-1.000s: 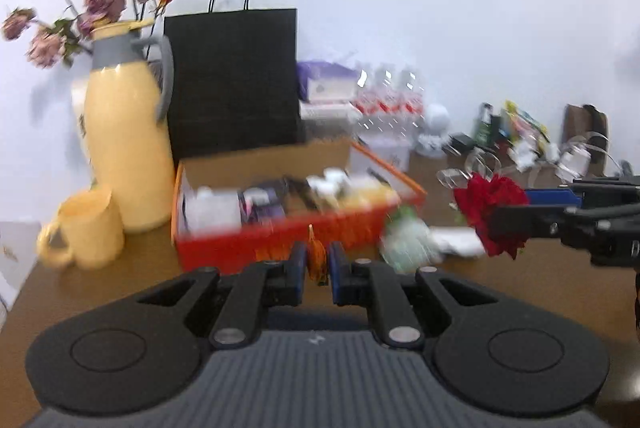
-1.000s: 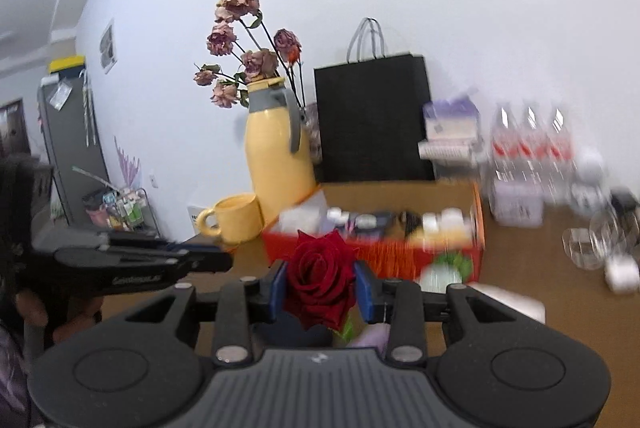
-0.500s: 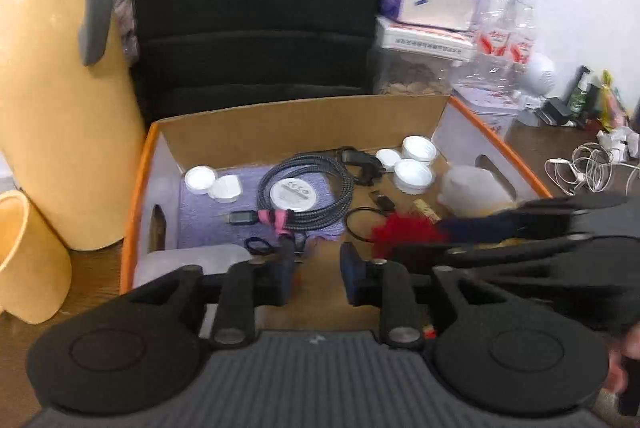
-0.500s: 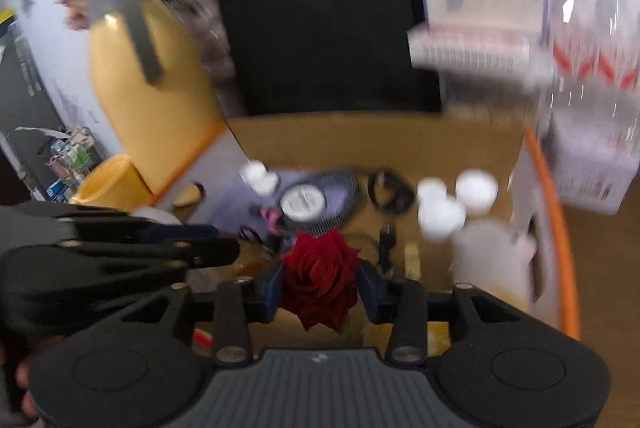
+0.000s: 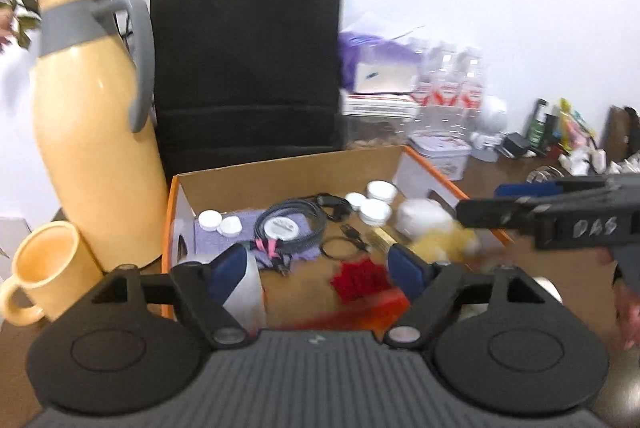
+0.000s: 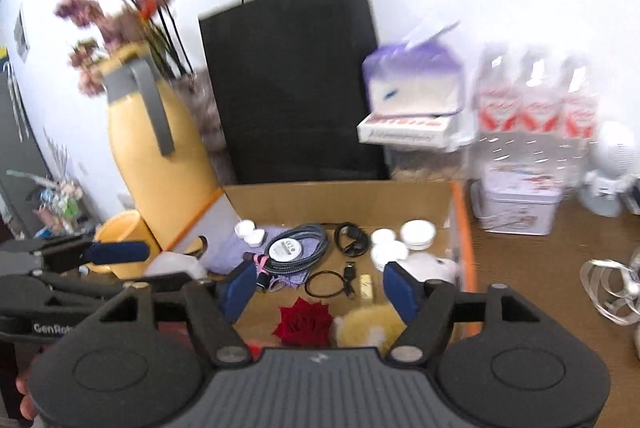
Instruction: Organize objects
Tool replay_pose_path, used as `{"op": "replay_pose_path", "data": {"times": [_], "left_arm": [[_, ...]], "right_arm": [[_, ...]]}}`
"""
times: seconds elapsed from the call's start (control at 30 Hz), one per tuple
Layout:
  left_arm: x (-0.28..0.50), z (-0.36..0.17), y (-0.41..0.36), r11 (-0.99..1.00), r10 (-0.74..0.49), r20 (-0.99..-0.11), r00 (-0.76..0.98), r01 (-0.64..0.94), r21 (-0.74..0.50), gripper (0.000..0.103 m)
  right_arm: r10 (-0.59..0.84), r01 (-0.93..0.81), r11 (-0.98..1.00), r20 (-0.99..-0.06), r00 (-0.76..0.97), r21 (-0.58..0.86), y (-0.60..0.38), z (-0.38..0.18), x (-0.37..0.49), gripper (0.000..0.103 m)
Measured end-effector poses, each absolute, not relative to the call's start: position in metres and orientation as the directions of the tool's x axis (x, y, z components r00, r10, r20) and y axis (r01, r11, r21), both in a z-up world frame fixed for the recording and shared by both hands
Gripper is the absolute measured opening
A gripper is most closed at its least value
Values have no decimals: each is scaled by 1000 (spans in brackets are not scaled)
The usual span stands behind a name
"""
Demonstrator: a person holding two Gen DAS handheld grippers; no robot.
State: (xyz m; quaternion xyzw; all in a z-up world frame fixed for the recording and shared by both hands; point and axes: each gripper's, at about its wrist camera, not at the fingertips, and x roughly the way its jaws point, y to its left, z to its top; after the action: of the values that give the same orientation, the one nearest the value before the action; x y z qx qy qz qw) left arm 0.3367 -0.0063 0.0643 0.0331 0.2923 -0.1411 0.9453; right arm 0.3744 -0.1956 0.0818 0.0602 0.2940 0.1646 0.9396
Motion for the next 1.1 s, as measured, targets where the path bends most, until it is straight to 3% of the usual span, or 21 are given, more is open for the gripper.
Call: {"op": "replay_pose_path", "data": {"times": [0.17,0.43,0.6,0.7,0.8,0.97,1.1], "left_arm": [[240,52,-10,942,-307,-492,814,334,-35,95],[113,2,-4,968,-249,-542,802,217,-124,95],[85,4,-1,972,-229,-549,804,216,-90,95],[91,4,-3,978,-199,-560,804,196,-66,94],[99,2,-1,978,-204,-553,808,191,-83,86],[154,0,-3,977,-195,-536,822,212,-31,57],[229,3,-6,971,-234,-562,793,224,-89,53]], "right_arm": [[330,-252,942,-468,820,223,-224,69,280,78],[218,-161,974,-491,843,157,-243,9,126,80],[293,-230,956,-551,781,182,-247,-3,77,80],[338,-257,940,-524,782,222,-256,6,70,80],[313,-238,948,-484,817,211,-263,18,71,80],[226,-178,974,-518,825,141,-269,6,105,81],[162,-143,987,-532,831,77,-268,1,152,80]]}}
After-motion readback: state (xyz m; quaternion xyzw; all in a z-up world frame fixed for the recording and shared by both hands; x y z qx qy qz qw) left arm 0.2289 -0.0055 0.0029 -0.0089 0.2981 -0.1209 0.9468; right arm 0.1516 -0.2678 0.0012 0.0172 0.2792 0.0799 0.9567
